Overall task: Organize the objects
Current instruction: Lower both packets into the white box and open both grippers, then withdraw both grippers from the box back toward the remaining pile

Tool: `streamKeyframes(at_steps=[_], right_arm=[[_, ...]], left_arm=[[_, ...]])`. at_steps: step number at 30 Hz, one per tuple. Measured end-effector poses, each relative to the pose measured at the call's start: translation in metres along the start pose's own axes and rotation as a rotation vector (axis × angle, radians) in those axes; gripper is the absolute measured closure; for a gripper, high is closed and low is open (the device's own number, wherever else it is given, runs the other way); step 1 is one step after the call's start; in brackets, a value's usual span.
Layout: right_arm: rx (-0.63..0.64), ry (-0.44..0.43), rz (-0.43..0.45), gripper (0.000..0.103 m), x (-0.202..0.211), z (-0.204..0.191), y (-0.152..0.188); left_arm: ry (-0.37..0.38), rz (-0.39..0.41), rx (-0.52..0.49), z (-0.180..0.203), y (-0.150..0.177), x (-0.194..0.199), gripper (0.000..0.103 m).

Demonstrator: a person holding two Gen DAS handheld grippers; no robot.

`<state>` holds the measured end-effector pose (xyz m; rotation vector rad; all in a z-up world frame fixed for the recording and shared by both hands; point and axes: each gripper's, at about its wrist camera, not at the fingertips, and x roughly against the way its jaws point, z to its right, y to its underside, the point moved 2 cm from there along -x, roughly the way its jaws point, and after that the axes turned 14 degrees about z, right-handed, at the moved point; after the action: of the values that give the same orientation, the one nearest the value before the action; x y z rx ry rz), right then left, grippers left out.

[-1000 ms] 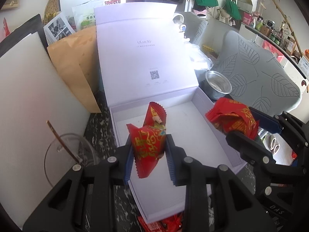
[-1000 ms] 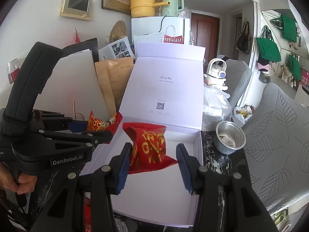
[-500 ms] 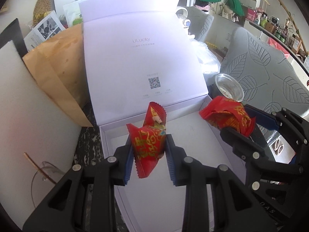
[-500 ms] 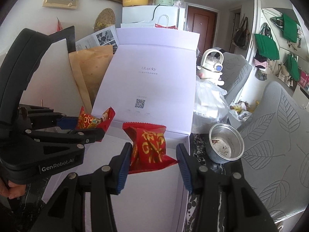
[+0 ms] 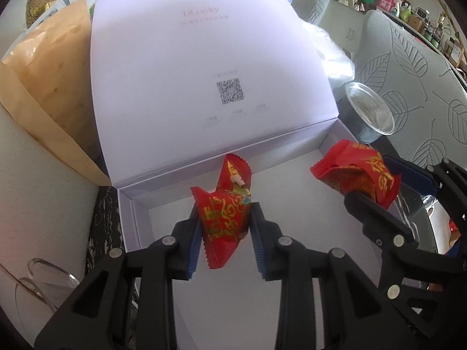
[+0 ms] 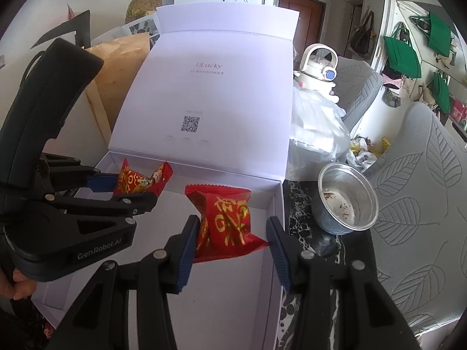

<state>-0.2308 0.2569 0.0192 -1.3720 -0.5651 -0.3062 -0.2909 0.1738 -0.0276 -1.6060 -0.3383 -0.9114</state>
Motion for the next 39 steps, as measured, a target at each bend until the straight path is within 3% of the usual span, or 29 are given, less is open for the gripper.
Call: streamKeyframes(at_steps=[4,6,11,39], right_arm=[[0.002,-0.008,-0.001,0.054,-0.003,0.000,0.000],[0.007,0.002,0.002,0.049,-0.002,-0.001,-0.001],[-0.009,0.019,0.019,0.043,0.004,0.004,-0.006],[-0.009,0.089,0.133,0.043,0.122,-0.004,-0.037]], left_arm=[[0.014,-0.008,0.005,0.001,0.001,-0.001,0.071],[0.005,-0.003,-0.005,0.002,0.000,0.002,0.070],[-0.033,0.038,-0.016,0.002,-0.005,0.016,0.046],[-0.081,0.182,-0.001,0.002,-0.020,0.136,0.045]])
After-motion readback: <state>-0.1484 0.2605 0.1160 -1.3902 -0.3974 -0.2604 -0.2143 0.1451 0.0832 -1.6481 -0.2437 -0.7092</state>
